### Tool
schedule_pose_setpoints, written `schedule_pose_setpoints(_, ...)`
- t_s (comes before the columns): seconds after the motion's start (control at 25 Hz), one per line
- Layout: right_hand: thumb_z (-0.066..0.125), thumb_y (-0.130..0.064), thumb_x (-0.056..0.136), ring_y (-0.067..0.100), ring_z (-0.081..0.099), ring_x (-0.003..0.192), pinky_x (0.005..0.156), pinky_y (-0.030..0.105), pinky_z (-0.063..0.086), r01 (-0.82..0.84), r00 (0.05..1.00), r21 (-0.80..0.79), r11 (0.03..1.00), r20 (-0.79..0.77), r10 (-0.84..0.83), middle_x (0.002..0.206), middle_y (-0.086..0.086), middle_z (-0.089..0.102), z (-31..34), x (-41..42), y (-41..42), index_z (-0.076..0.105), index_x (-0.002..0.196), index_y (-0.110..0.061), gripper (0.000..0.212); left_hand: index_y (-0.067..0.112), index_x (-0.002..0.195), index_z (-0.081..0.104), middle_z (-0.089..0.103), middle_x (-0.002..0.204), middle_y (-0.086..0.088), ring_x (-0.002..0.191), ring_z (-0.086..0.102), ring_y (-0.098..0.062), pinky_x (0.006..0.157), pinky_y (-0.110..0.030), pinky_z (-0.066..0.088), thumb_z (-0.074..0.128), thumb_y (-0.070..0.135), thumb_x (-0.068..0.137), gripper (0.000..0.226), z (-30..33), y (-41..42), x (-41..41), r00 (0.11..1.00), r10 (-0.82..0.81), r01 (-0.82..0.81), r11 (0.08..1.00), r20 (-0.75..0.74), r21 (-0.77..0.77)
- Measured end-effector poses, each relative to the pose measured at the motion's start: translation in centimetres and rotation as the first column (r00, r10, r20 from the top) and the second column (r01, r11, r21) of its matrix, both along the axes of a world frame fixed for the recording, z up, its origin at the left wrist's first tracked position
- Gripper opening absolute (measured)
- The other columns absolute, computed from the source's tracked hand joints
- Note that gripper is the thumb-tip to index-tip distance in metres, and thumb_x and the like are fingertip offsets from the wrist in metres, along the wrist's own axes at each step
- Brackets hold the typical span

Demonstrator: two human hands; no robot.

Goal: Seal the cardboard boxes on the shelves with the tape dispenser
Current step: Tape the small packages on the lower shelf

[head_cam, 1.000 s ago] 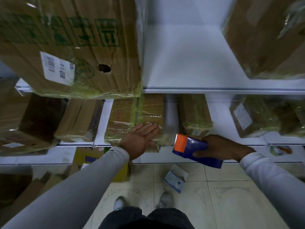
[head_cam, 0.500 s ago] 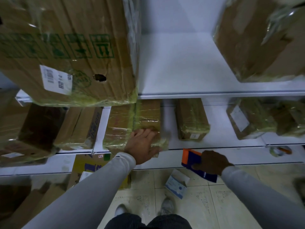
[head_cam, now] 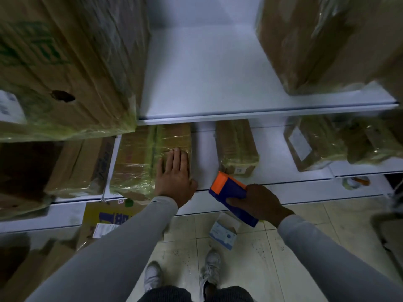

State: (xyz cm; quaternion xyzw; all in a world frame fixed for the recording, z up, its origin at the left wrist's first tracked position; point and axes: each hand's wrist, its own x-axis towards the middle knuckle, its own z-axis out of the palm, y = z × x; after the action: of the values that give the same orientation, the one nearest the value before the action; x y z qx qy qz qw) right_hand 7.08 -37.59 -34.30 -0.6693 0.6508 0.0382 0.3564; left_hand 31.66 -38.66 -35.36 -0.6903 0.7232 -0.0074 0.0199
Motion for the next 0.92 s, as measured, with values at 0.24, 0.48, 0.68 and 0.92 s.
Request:
schedule_pose_setpoints(0.24, 0.067, -0.064, 0.079, 0.017, 0.065, 0.068, 0.057, 0.025, 0.043, 0.028, 0.99, -0.035, 0.999, 0.14, -0.023, 0.071, -0.002, 0.064, 0.4, 0.4, 0.7, 0.057, 0.075, -0.024, 0.042, 0.013, 0.151, 0.013, 0.009, 0.159, -0.012, 0.147, 0.007, -0.026, 0.117, -0.048, 0.008, 0.037, 0.07, 0.083, 0.092, -0.1, 0.5, 1.7, 0.998, -0.061, 0.061, 0.998, 0.006, -0.002)
schedule_pose_setpoints(0.48, 0.067, -0.064, 0.08, 0.02, 0.066, 0.071, 0.061, 0.028, 0.046, 0.132, 0.975, -0.027, 0.991, 0.184, -0.125, 0.075, 0.001, 0.067, 1.2, 0.8, 2.3, 0.065, 0.083, -0.016, 0.048, 0.015, 0.152, 0.006, 0.001, 0.16, -0.009, 0.147, 0.001, -0.024, 0.117, -0.046, 0.006, 0.039, 0.073, 0.08, 0.098, 1.8, 0.0, 1.7, 0.996, -0.067, 0.074, 0.987, -0.055, 0.141)
schedule_pose_setpoints(0.68, 0.067, -0.065, 0.079, 0.016, 0.061, 0.061, 0.055, 0.028, 0.042, 0.255, 0.955, -0.093, 0.962, 0.182, -0.236, 0.064, -0.001, 0.061, 4.8, 1.7, 3.0, 0.059, 0.068, -0.02, 0.047, 0.017, 0.139, 0.038, 0.05, 0.135, -0.011, 0.119, 0.048, -0.029, 0.098, -0.035, 0.039, 0.059, 0.054, 0.083, 0.07, 5.9, -0.1, 2.2, 0.879, -0.242, 0.334, 0.928, -0.41, 0.168)
schedule_pose_setpoints(0.92, 0.065, -0.069, 0.077, 0.012, 0.055, 0.052, 0.051, 0.026, 0.037, 0.464, 0.886, -0.264, 0.845, 0.121, -0.449, 0.055, -0.004, 0.055, 10.9, 1.3, 8.1, 0.051, 0.061, -0.023, 0.05, 0.016, 0.136, 0.043, 0.054, 0.132, -0.006, 0.12, 0.05, -0.025, 0.089, -0.016, 0.027, 0.072, 0.043, 0.079, 0.069, 10.3, 2.0, -0.2, 0.623, -0.505, 0.668, 0.741, -0.597, 0.071)
